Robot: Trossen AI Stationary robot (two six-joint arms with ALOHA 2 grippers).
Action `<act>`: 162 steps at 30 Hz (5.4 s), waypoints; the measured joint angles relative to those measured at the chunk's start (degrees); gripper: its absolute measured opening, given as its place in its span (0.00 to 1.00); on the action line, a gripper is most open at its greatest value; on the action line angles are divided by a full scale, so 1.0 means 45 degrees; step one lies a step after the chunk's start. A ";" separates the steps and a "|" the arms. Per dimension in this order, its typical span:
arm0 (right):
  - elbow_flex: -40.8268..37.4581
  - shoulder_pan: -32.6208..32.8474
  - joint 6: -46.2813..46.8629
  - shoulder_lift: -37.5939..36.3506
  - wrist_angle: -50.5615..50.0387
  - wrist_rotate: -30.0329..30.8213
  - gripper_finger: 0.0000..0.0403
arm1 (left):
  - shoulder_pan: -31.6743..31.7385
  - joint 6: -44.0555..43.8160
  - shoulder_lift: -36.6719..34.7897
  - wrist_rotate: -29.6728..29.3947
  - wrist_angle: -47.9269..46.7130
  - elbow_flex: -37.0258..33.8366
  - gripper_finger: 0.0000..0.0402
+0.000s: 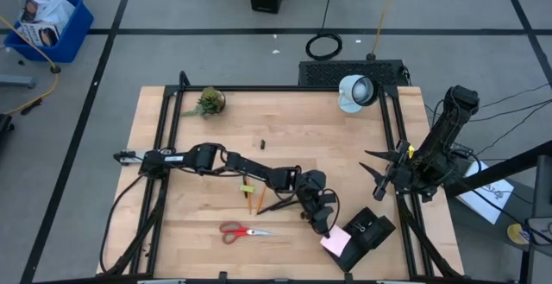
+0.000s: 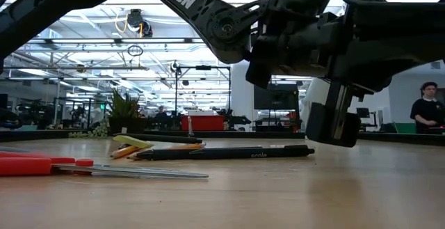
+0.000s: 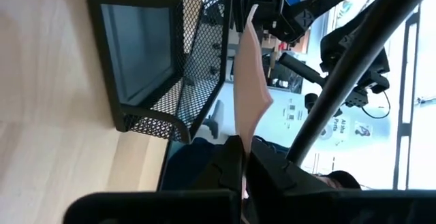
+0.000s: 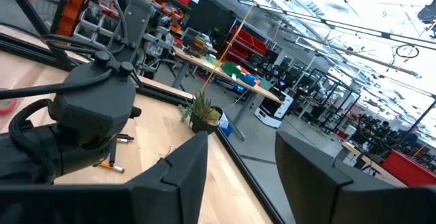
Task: Pick and place office supplies into organizer
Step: Put the pink sticky note into the desk organizer, then put the black pen into the desk organizer
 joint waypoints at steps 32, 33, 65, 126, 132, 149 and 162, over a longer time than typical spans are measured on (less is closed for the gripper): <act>0.0000 0.0000 0.0000 -0.0002 0.0000 0.0000 0.40 | -0.0275 0.0617 0.1932 0.0258 -0.2149 0.3390 0.04; 0.0000 0.0000 0.0000 -0.0003 0.0000 0.0000 0.40 | -0.0280 0.0707 0.1906 0.0262 -0.2345 0.3390 0.04; 0.0000 0.0000 0.0000 -0.0003 0.0000 0.0000 0.40 | -0.0260 0.0428 0.1923 0.1520 -0.1622 0.3385 0.57; 0.0005 -0.0632 0.5316 0.0107 -0.0970 -0.6062 0.40 | 0.0263 1.4956 -2.0661 -1.4694 0.4084 -2.1075 0.56; 0.0005 -0.2069 0.6677 0.0948 -0.1292 -0.7017 0.41 | 0.0287 1.4933 -2.2737 -1.3914 0.3942 -2.2001 0.56; 0.0005 -0.5489 1.0367 0.4529 -0.1633 -0.7728 0.41 | 0.0233 1.3765 -2.3392 -1.3530 0.2918 -2.2254 0.56; 0.1245 -0.8237 1.3965 0.5546 -0.7519 -1.4497 0.40 | 0.0238 1.3447 -2.3367 -1.3712 0.2739 -2.2250 0.56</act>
